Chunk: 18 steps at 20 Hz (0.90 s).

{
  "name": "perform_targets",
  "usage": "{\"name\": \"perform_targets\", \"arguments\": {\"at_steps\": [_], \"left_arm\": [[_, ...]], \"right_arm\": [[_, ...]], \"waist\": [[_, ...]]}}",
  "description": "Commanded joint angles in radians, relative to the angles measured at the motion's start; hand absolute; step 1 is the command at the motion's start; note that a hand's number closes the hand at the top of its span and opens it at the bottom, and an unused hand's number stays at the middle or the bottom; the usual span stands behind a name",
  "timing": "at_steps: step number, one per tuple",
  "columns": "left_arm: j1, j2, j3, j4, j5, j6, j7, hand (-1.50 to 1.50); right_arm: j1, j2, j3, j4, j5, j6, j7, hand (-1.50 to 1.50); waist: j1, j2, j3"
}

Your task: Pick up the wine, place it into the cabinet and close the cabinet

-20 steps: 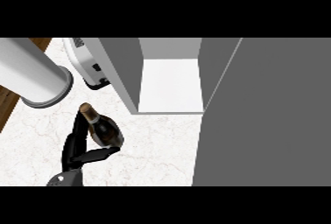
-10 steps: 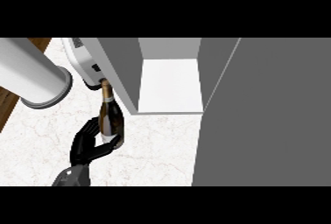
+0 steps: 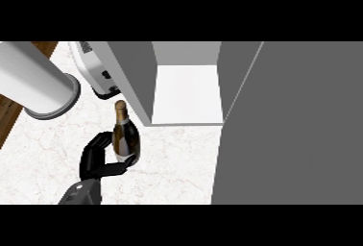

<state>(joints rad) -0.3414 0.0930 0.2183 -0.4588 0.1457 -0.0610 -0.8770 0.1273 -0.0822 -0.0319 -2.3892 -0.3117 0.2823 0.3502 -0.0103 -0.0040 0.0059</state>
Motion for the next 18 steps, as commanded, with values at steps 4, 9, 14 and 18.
{"name": "perform_targets", "arguments": {"at_steps": [4,9,14,18], "left_arm": [[0.130,0.086,0.023,0.017,0.037,-0.177,-0.095,1.50],[0.148,0.073,0.002,-0.100,0.060,-0.212,-0.055,1.50],[0.283,-0.052,-0.105,-0.366,0.033,-0.126,0.033,1.50],[0.343,-0.036,-0.134,-0.637,0.085,-0.127,0.241,1.50]], "right_arm": [[0.065,0.028,0.036,-0.094,0.004,-0.004,0.012,-1.50],[0.062,0.023,0.073,-0.143,0.023,-0.016,0.049,-1.50],[-0.009,0.000,0.012,-0.106,-0.047,-0.051,0.088,-1.50],[0.108,0.056,0.100,-0.090,0.055,-0.002,-0.021,-1.50]], "waist": [[0.006,0.003,-0.007],[0.008,0.002,-0.006],[0.017,0.000,-0.005],[0.015,-0.001,-0.004]]}}
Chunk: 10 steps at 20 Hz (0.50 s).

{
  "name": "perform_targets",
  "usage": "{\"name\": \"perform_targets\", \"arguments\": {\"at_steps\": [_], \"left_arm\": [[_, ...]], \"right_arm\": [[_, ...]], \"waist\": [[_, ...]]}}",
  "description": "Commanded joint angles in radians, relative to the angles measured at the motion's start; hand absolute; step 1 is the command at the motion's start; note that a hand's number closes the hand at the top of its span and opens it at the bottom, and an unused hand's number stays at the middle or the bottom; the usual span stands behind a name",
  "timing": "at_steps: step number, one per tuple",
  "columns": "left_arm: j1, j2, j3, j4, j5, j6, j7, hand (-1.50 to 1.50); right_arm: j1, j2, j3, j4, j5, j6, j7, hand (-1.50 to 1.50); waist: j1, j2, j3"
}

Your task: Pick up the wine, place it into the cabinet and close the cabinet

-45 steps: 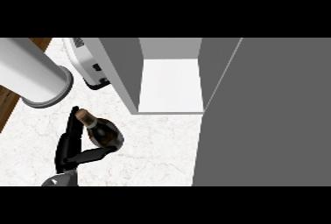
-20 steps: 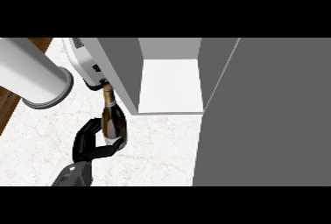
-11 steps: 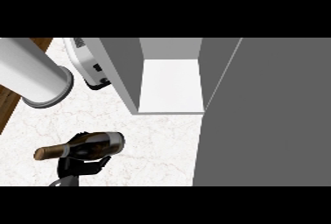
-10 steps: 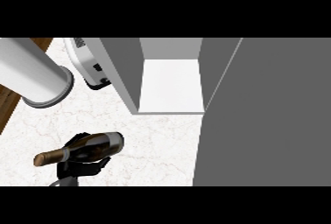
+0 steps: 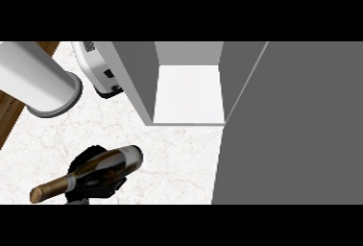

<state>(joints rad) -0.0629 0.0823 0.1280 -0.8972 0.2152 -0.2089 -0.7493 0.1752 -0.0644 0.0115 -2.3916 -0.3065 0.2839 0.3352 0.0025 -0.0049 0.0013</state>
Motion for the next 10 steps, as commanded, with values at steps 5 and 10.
{"name": "perform_targets", "arguments": {"at_steps": [5,10], "left_arm": [[0.213,-0.061,-0.120,-0.503,0.017,0.085,0.269,1.50],[0.249,-0.082,-0.218,-0.651,0.021,0.204,0.359,1.50]], "right_arm": [[0.021,-0.002,-0.011,-0.116,-0.043,-0.033,0.057,-1.50],[0.024,-0.022,-0.041,-0.106,-0.056,-0.009,0.040,-1.50]], "waist": [[0.001,0.000,0.000],[-0.004,0.002,-0.001]]}}
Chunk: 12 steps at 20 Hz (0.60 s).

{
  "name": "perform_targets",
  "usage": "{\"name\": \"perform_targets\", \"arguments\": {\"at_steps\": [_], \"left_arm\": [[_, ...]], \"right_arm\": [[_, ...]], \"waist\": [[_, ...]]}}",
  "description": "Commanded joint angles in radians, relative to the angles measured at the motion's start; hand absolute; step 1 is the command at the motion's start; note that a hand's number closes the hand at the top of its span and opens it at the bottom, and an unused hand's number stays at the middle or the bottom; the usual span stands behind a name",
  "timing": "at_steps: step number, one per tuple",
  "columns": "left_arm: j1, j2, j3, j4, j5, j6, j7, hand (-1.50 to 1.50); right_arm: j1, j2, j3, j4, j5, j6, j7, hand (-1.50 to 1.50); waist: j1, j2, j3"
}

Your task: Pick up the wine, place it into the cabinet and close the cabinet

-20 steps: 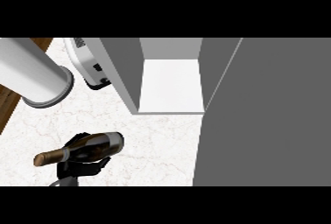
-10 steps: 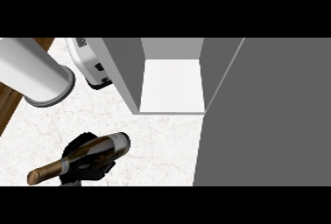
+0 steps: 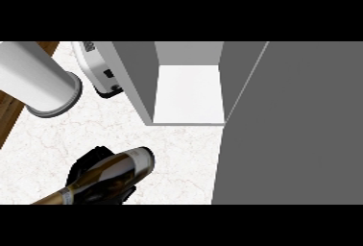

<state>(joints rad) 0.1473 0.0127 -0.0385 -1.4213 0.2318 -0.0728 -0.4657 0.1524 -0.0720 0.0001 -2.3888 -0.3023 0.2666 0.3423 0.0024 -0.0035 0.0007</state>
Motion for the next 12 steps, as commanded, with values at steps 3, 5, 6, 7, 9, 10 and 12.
{"name": "perform_targets", "arguments": {"at_steps": [3,5,6,7,9,10,12], "left_arm": [[0.004,0.006,-0.036,-0.173,-0.018,0.077,0.123,1.50],[0.007,-0.012,-0.146,-0.182,-0.029,0.167,0.115,1.50],[0.041,-0.012,-0.158,-0.254,-0.025,0.152,0.155,1.50],[0.024,-0.012,-0.114,-0.281,-0.026,0.137,0.204,1.50],[0.026,-0.013,-0.218,-0.304,-0.048,0.226,0.205,1.50],[-0.034,-0.013,-0.274,-0.273,-0.040,0.314,0.203,1.50],[-0.098,-0.013,-0.227,-0.278,-0.035,0.294,0.279,1.50]], "right_arm": [[0.052,0.003,-0.028,-0.094,-0.053,0.004,0.007,-1.50],[-0.031,-0.015,-0.081,0.017,-0.061,0.011,-0.026,-1.50],[0.098,0.030,0.025,-0.131,0.009,-0.002,0.006,-1.50],[0.022,0.000,-0.039,-0.083,-0.045,-0.011,0.020,-1.50],[-0.020,0.005,0.009,-0.130,0.009,-0.063,0.090,-1.50],[0.052,-0.009,-0.037,-0.125,-0.062,-0.016,0.050,-1.50],[-0.017,-0.013,-0.030,-0.122,-0.028,-0.050,0.082,-1.50]], "waist": [[-0.005,0.002,0.000],[-0.003,0.003,-0.001],[-0.006,0.001,-0.001],[-0.003,0.002,-0.001],[-0.003,0.002,-0.001],[-0.011,0.001,-0.001],[-0.008,0.002,-0.001]]}}
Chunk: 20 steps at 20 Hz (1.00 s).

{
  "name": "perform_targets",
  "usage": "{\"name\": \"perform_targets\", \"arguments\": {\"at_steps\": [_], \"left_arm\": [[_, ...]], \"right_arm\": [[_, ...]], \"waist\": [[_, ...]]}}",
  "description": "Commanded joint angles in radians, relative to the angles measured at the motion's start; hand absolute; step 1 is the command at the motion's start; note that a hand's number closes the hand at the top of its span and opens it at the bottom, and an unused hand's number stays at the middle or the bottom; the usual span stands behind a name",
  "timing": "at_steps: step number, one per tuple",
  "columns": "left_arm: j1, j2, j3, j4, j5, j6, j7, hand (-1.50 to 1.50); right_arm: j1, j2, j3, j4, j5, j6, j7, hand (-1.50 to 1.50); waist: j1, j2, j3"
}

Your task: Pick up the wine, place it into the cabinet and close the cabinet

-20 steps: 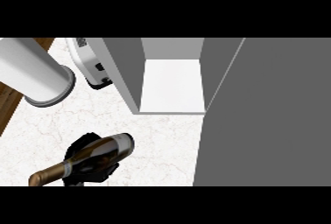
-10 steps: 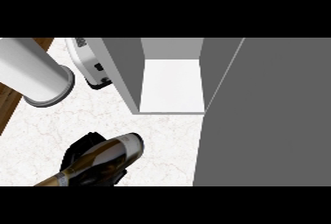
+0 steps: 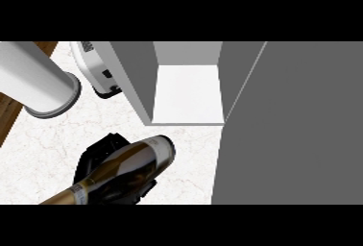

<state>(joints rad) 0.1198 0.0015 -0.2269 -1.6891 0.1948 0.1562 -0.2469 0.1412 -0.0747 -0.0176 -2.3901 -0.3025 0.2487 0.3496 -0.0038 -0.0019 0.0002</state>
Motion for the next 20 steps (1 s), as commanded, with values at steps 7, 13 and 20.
{"name": "perform_targets", "arguments": {"at_steps": [7,13,20], "left_arm": [[-0.273,-0.001,-0.134,0.084,0.040,0.243,0.157,1.50],[-0.380,-0.001,-0.194,0.204,-0.024,0.394,0.114,1.50],[-0.401,-0.001,-0.223,0.408,0.021,0.431,-0.073,1.50]], "right_arm": [[-0.013,-0.032,-0.077,-0.098,-0.078,-0.007,0.070,-1.50],[-0.050,-0.059,-0.138,-0.063,-0.126,0.005,0.079,-1.50],[-0.026,-0.041,-0.146,0.016,-0.098,0.089,-0.040,-1.50]], "waist": [[-0.006,0.001,0.000],[-0.005,0.001,0.000],[-0.005,0.002,0.000]]}}
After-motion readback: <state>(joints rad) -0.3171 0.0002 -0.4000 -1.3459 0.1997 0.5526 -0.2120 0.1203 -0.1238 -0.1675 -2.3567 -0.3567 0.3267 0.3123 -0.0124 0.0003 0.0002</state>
